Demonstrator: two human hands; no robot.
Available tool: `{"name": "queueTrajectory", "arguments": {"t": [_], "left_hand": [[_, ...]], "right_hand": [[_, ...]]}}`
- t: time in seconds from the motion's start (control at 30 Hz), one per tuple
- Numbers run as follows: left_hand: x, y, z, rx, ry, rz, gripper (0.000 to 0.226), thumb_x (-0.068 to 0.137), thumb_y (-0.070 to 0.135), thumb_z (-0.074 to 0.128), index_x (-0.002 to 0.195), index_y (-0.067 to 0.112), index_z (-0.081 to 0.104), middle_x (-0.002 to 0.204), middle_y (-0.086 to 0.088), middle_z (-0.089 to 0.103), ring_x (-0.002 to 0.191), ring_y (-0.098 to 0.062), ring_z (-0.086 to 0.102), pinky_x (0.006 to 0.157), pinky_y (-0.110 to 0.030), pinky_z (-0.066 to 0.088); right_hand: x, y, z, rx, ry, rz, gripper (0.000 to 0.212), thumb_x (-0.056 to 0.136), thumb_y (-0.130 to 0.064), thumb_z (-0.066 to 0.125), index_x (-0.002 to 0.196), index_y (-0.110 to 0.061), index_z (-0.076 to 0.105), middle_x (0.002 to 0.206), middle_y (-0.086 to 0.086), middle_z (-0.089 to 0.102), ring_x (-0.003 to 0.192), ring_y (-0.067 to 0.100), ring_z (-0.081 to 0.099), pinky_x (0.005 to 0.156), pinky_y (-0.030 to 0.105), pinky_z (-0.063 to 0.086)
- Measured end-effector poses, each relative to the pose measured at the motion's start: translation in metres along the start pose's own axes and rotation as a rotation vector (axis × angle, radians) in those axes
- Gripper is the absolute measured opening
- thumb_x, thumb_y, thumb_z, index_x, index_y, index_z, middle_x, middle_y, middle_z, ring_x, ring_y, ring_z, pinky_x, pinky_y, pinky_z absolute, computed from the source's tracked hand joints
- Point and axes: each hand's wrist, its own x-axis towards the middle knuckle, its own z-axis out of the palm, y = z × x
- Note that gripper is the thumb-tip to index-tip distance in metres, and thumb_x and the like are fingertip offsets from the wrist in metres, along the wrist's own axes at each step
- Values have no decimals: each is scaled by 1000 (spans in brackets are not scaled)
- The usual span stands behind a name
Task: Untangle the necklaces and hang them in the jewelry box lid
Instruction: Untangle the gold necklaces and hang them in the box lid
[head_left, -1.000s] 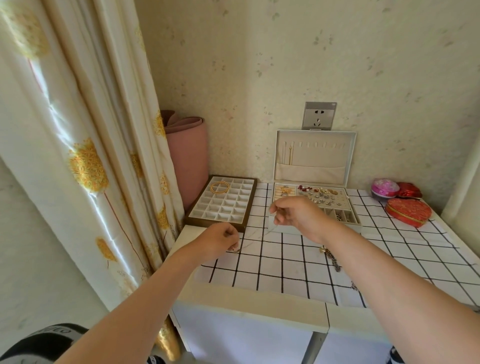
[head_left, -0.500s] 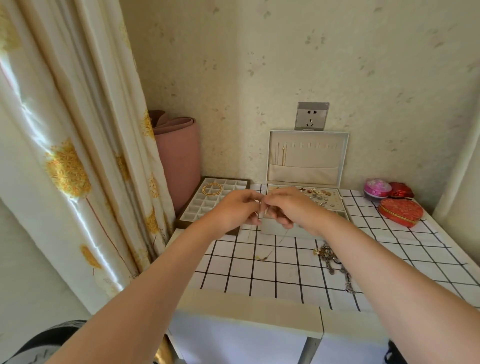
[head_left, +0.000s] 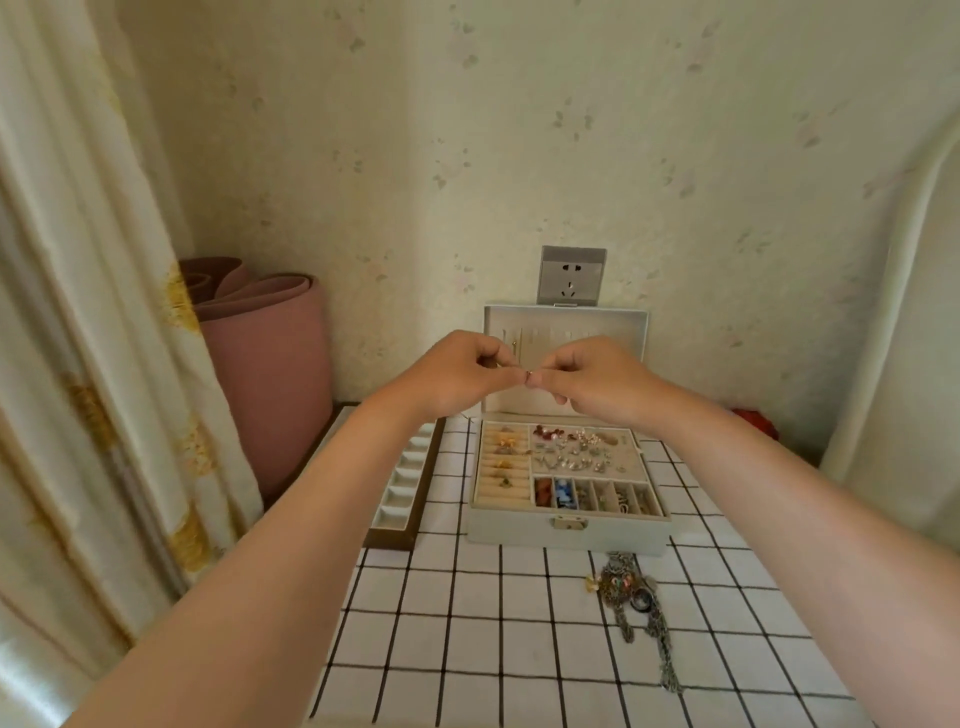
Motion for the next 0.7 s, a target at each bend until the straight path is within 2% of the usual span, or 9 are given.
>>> {"name": "queueTrajectory", "arguments": {"t": [0.07,0.13,0.27,0.37,0.5,0.6,0.7], "left_hand": [[19,-2,6,-51,75,19,18,88,29,71,90,11,74,74,1,60,66,-8,51,68,-23,44],[38,-7,15,-70,154,26,20,89,30,70,90,10,73,71,4,59,65,-7,52,68,-23,45],[69,-27,38,-51,278,-7,19,90,36,67,82,18,71,73,4,65,71,-11,59,72,-32,49],[87,-39,51,9,343,-44,22,90,38,65,74,24,67,69,10,62,71,-10,59,68,-30,48],[111,-46,59,43,433,-81,27,89,40,65,74,18,69,70,3,67,71,-14,63,63,-31,50],[125,-49,64,53,480,-125,36,87,43,65,63,17,63,60,4,60,59,-14,58,50,-25,39],[133,-53,68,58,505,-178,37,87,41,66,59,17,57,55,5,55,53,-12,51,47,-23,30]], "right_hand": [[18,9,-5,-27,91,-31,23,94,-28,66,76,-14,74,66,1,64,60,11,56,67,32,48],[37,20,-7,-37,176,-26,27,94,-29,65,85,-5,74,76,12,69,70,23,61,75,38,50],[72,42,-1,-27,324,15,13,92,-29,67,82,-24,74,77,-11,68,77,7,62,78,31,49],[93,62,10,-31,415,42,9,91,-27,70,87,-21,75,84,-10,69,87,11,64,85,34,52],[109,74,20,-51,540,37,12,92,-28,68,89,-19,76,85,-8,71,82,7,63,70,19,45],[120,77,24,-19,653,47,12,90,-28,69,83,-22,76,80,-10,72,78,5,63,71,22,47],[131,81,27,31,733,90,12,86,-29,72,77,-22,76,75,-12,70,75,3,64,71,22,49]]}}
